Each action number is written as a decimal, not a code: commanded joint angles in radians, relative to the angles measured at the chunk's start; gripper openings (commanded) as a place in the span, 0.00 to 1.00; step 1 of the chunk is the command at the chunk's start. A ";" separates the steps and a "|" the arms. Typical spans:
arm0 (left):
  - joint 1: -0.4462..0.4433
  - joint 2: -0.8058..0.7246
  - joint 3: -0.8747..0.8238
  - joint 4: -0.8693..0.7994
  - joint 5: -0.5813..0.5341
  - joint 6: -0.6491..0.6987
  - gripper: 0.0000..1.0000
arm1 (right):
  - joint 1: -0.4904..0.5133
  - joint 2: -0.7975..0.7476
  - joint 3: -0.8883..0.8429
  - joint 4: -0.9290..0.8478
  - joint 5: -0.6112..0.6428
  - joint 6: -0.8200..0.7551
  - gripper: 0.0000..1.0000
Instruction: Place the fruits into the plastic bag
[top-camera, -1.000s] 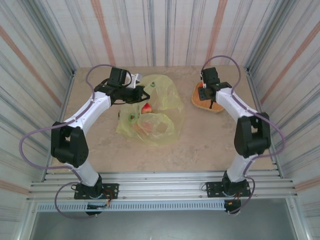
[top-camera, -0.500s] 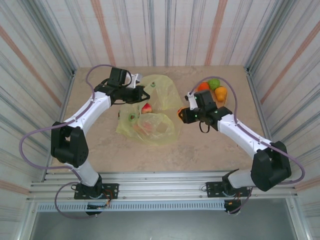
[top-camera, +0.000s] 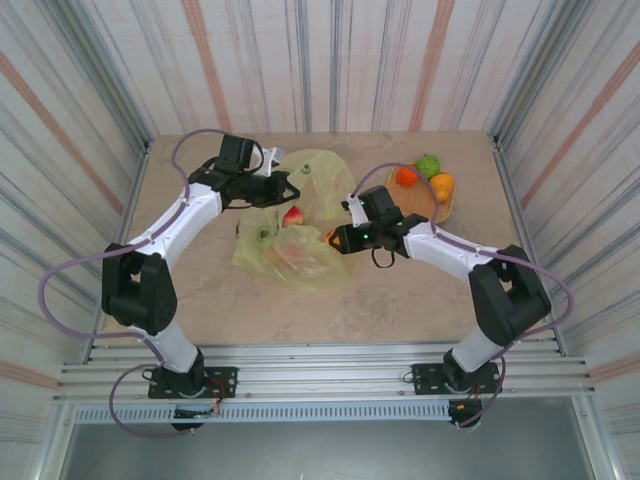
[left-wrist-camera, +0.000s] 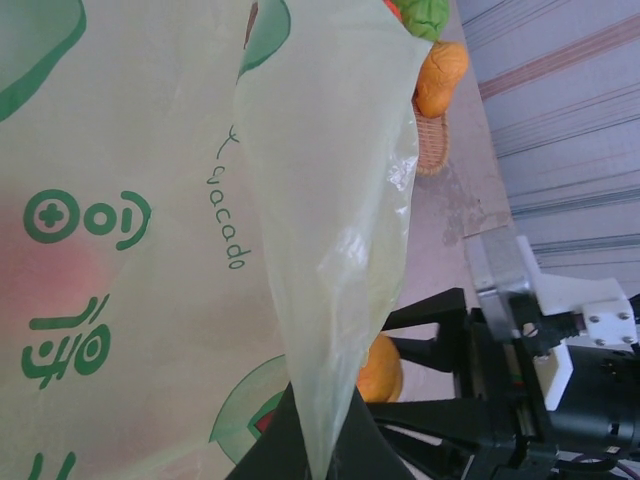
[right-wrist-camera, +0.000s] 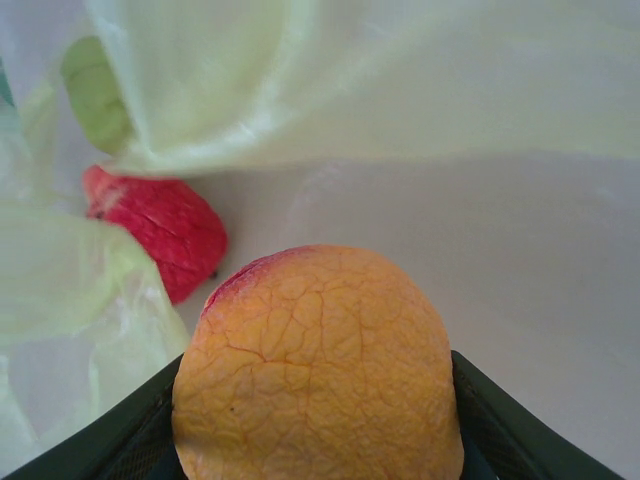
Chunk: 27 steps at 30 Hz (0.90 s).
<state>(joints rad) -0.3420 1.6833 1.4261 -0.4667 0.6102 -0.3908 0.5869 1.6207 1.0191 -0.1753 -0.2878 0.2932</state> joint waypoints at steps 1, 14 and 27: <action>-0.005 -0.013 -0.003 -0.001 0.024 -0.005 0.00 | 0.034 0.037 0.046 0.068 -0.064 0.059 0.57; -0.006 -0.019 -0.006 0.001 0.026 -0.008 0.00 | 0.050 0.181 0.166 0.284 -0.087 0.326 0.60; -0.006 -0.027 -0.006 0.000 0.022 -0.005 0.00 | 0.108 0.312 0.248 0.367 -0.097 0.462 0.67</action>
<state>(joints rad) -0.3428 1.6833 1.4261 -0.4667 0.6178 -0.3939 0.6819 1.9064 1.2366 0.1661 -0.3473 0.7109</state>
